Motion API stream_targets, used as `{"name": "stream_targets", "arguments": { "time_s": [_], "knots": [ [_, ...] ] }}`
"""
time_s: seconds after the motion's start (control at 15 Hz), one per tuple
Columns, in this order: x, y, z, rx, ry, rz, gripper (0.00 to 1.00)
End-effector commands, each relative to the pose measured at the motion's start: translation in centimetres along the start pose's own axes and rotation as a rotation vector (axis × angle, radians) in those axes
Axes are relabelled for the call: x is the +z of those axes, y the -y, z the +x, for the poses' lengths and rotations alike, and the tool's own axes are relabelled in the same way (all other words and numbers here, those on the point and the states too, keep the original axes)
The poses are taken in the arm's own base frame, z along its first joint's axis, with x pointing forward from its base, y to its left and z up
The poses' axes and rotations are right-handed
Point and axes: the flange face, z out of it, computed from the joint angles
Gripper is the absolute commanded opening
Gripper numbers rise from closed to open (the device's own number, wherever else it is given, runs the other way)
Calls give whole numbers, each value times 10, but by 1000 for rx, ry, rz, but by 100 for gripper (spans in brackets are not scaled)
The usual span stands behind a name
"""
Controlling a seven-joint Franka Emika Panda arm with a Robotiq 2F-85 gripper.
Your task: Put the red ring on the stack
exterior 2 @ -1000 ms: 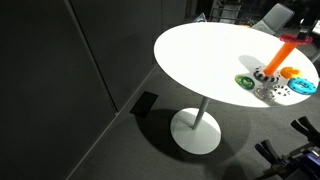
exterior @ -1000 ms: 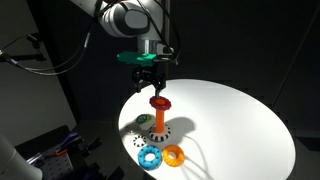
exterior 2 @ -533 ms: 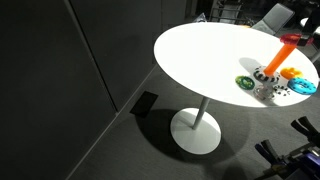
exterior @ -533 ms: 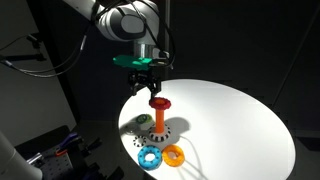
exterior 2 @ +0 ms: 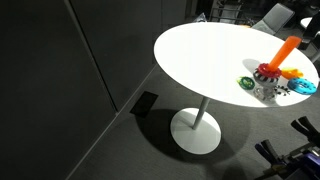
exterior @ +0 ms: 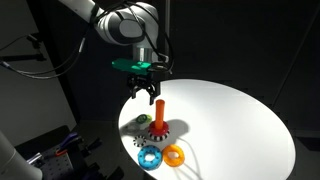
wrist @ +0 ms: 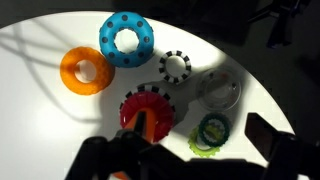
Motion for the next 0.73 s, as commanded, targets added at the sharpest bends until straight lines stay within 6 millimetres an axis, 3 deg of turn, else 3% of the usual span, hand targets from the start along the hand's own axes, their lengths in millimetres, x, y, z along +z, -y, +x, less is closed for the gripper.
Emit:
{"name": "stream_targets", "arguments": {
  "time_s": [0.0, 0.4, 0.47, 0.67],
  "knots": [
    [-11, -4, -13, -2, -46, 18, 100],
    [-18, -1, -23, -7, -55, 29, 100],
    [-12, -2, -11, 5, -36, 19, 100],
    [-10, -1, -11, 4, -32, 20, 100]
  ]
}}
